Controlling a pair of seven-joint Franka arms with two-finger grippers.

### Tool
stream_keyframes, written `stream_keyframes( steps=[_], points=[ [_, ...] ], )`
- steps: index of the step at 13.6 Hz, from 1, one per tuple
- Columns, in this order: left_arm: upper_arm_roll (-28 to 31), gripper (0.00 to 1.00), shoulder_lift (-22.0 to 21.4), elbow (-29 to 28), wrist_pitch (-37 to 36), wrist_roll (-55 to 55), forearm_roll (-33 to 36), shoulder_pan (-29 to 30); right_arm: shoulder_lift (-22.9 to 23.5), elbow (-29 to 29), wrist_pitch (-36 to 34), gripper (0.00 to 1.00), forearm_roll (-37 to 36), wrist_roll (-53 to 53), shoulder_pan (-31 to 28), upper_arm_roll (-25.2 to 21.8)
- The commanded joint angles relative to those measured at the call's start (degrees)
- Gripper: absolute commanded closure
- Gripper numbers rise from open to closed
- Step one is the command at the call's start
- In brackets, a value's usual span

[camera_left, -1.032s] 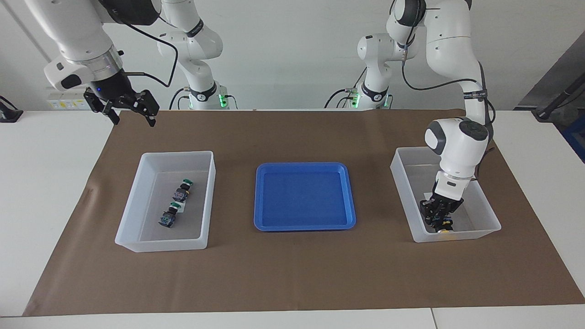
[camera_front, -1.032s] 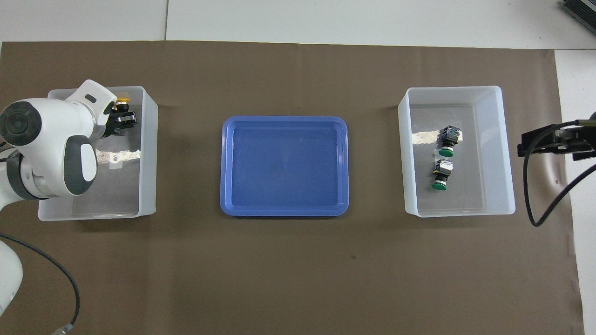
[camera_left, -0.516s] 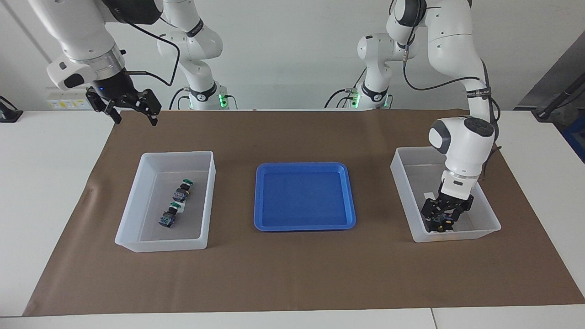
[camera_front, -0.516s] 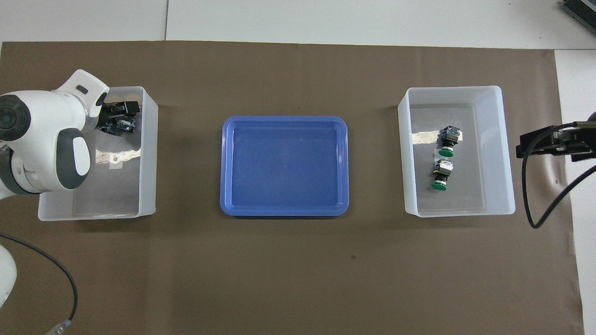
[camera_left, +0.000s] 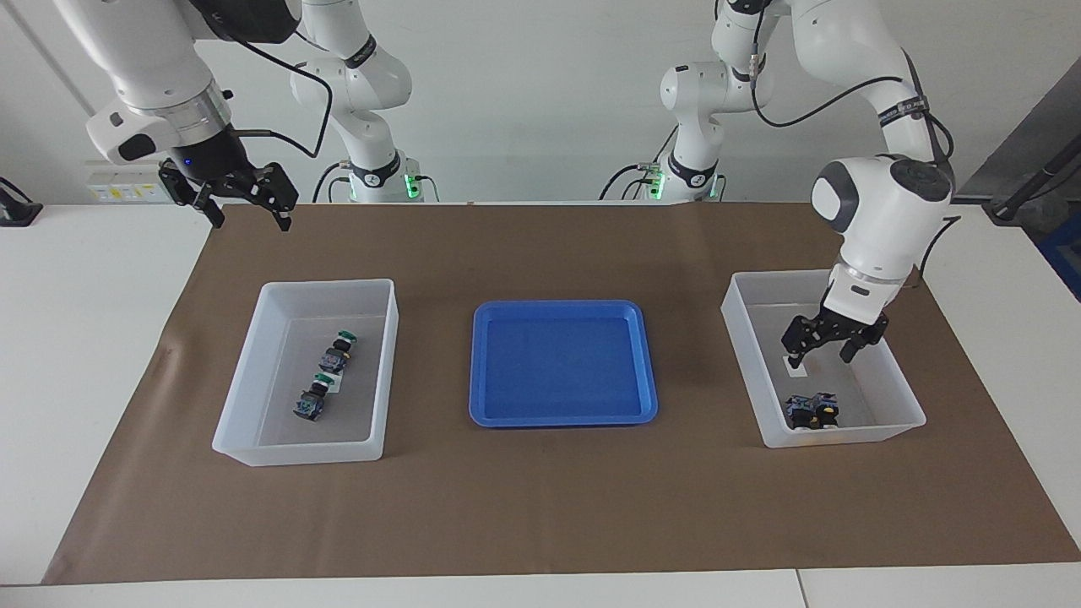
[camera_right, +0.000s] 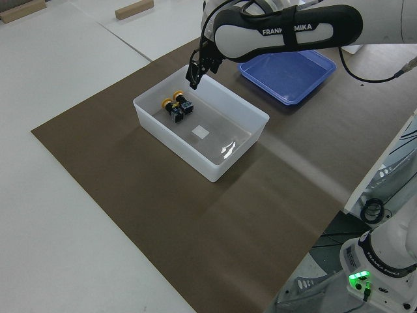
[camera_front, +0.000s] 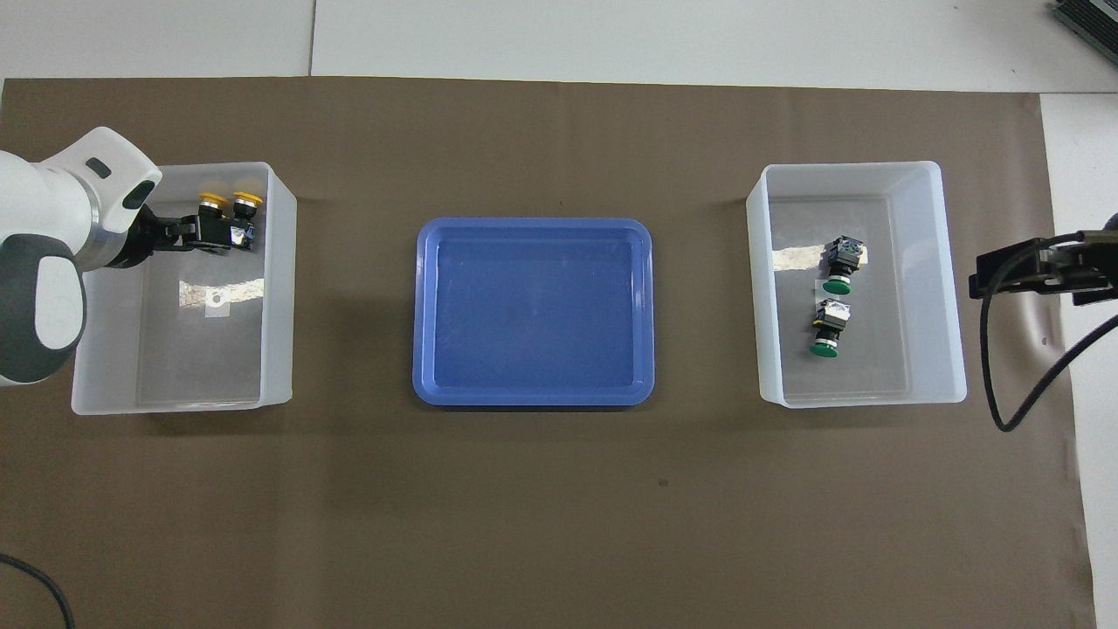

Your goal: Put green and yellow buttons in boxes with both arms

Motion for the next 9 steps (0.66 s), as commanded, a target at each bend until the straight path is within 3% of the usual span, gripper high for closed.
stream_keyframes(
  steps=[1,2,4,9],
  points=[
    [0.6,0.00,-9.4,-6.7,-3.0,0.7,0.4,-2.4,-1.5,-1.7,0.3,0.00,0.4,-1.0,0.3,-0.5],
    [0.5,0.00,-11.8,-7.1,-5.2,0.8,0.5,-2.5,-1.5,-1.7,0.3,0.00,0.4,-1.0,0.3,-0.5],
    [0.1,0.00,-12.5,-3.2,-11.9,5.1,0.5,-2.4,-1.5,-1.7,0.3,0.00,0.5,-1.1,0.3,-0.4],
    [0.8,0.00,-3.2,20.6,-30.6,6.3,0.6,-1.4,-1.5,-1.7,0.4,0.00,0.5,-1.1,0.3,-0.4]
  ],
)
